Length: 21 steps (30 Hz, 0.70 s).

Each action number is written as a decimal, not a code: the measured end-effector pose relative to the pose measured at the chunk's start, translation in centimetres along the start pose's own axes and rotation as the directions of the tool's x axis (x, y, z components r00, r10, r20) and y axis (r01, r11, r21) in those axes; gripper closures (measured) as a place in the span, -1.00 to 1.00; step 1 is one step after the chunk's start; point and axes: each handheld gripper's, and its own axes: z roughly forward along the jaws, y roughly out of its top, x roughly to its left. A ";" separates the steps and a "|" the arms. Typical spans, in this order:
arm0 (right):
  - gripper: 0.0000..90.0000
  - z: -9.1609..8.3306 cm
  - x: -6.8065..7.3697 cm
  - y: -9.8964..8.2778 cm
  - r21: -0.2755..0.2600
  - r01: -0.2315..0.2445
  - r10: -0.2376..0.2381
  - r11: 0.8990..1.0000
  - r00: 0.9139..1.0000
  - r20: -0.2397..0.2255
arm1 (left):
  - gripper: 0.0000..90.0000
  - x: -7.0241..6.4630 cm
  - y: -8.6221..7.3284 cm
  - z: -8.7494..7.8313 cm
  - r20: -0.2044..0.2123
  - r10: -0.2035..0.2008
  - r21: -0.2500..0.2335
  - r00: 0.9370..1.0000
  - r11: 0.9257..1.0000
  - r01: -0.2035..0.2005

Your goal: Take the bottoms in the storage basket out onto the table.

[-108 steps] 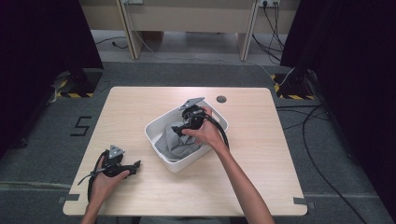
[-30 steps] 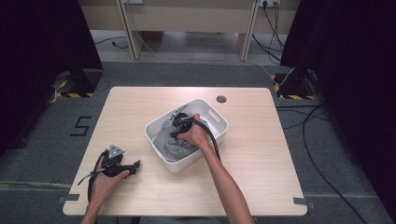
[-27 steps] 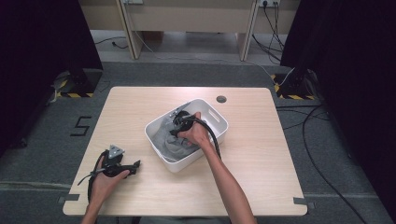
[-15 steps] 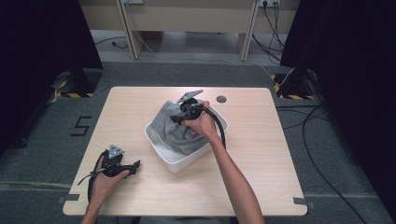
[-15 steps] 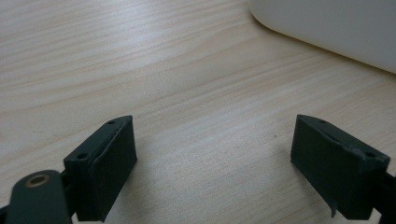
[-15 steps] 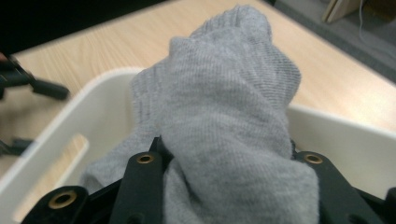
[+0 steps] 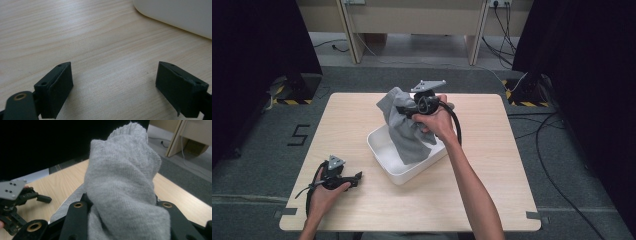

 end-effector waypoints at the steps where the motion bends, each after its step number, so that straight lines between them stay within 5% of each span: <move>1: 0.37 -0.3 0.0 0.2 -0.007 0.001 -0.001 1.000 1.000 0.003 | -0.71 0.0 0.0 0.0 0.000 0.000 0.000 1.000 1.000 0.000; 8: 0.37 -2.3 -0.4 1.9 -0.060 -0.008 0.009 0.998 1.000 0.025 | -0.71 0.0 0.0 0.0 -0.001 0.001 0.002 1.000 1.000 -0.001; 14: 0.37 -5.9 -1.2 4.1 -0.105 -0.020 0.026 0.994 0.998 0.060 | -0.71 0.0 0.0 0.0 0.000 0.000 0.002 1.000 1.000 0.000; 21: 0.37 -9.1 -2.5 3.8 -0.120 -0.030 0.042 0.992 0.994 0.100 | -0.71 0.0 0.0 0.0 -0.001 0.000 0.002 1.000 1.000 0.000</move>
